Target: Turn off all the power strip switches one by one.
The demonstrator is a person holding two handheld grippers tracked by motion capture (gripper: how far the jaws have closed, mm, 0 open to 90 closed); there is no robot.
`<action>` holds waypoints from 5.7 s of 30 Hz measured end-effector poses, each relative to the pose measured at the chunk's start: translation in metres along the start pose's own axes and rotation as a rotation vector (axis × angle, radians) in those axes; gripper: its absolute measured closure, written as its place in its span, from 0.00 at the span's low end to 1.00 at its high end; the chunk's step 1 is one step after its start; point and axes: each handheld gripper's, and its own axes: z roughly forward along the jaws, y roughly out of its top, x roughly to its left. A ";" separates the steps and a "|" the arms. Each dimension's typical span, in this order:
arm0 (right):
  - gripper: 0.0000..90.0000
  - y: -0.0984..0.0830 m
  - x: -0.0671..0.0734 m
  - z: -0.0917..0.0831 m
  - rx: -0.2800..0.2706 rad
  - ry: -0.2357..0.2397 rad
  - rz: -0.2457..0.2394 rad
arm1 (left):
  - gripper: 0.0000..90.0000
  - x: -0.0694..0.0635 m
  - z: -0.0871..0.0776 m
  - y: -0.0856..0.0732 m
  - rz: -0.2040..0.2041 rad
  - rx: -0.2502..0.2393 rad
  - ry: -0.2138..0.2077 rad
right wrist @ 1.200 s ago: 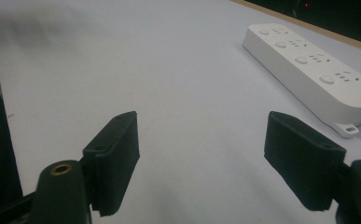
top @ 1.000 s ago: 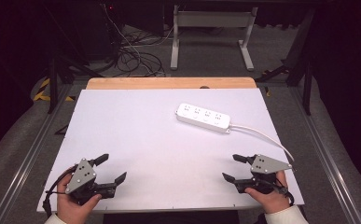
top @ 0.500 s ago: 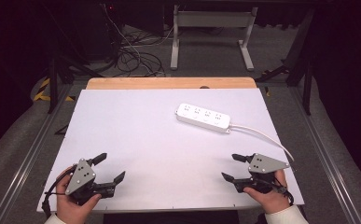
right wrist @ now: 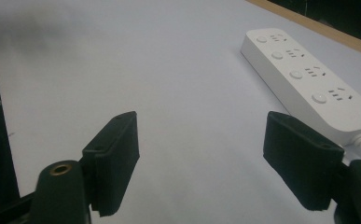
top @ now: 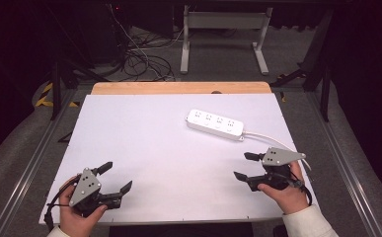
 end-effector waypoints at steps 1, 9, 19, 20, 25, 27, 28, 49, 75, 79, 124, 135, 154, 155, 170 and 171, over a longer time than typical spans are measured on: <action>0.31 0.000 0.000 0.000 0.000 0.000 0.000 | 0.17 0.000 0.000 0.000 0.002 0.001 -0.001; 0.31 0.017 -0.013 0.011 0.034 0.012 0.002 | 0.17 0.000 0.000 0.000 -0.006 0.001 0.000; 0.34 0.043 -0.026 0.018 0.041 -0.018 -0.024 | 0.17 0.001 0.000 0.000 -0.005 0.000 0.000; 0.35 0.047 -0.030 0.020 0.040 -0.022 -0.023 | 0.17 0.001 -0.001 0.000 -0.006 0.000 0.002; 0.42 0.053 -0.044 0.025 0.034 -0.035 -0.005 | 0.17 0.001 -0.001 0.000 -0.007 -0.002 0.001; 0.43 0.054 -0.046 0.026 0.033 -0.039 -0.005 | 0.17 0.001 -0.001 0.000 -0.005 0.000 0.000; 0.43 0.057 -0.050 0.029 0.035 -0.047 -0.003 | 0.17 0.001 -0.001 -0.001 -0.005 -0.001 0.000; 0.54 0.063 -0.078 0.060 0.063 -0.071 0.047 | 0.17 0.003 -0.002 -0.001 -0.006 -0.008 0.003; 1.00 0.052 -0.104 0.095 0.175 -0.136 0.032 | 0.17 0.003 -0.002 -0.002 -0.012 -0.010 0.004; 1.00 0.047 -0.110 0.103 0.199 -0.154 0.052 | 0.17 0.004 -0.002 -0.002 -0.010 -0.011 0.007; 1.00 0.034 -0.117 0.123 0.260 -0.180 0.129 | 0.17 0.003 -0.003 -0.002 -0.011 -0.011 0.004; 1.00 0.036 -0.118 0.124 0.273 -0.180 0.167 | 0.17 0.003 -0.003 -0.002 -0.013 -0.013 0.001; 1.00 0.055 -0.112 0.116 0.150 -0.181 0.142 | 0.17 0.005 -0.002 -0.002 -0.013 -0.010 0.004; 1.00 0.056 -0.111 0.116 0.143 -0.179 0.134 | 0.17 0.005 -0.002 -0.002 -0.015 -0.008 0.003; 1.00 0.058 -0.103 0.140 0.150 -0.158 0.117 | 0.17 0.005 -0.002 -0.002 -0.013 -0.010 0.002; 1.00 0.056 -0.105 0.141 0.158 -0.161 0.123 | 0.17 0.005 -0.002 -0.002 -0.014 -0.010 0.001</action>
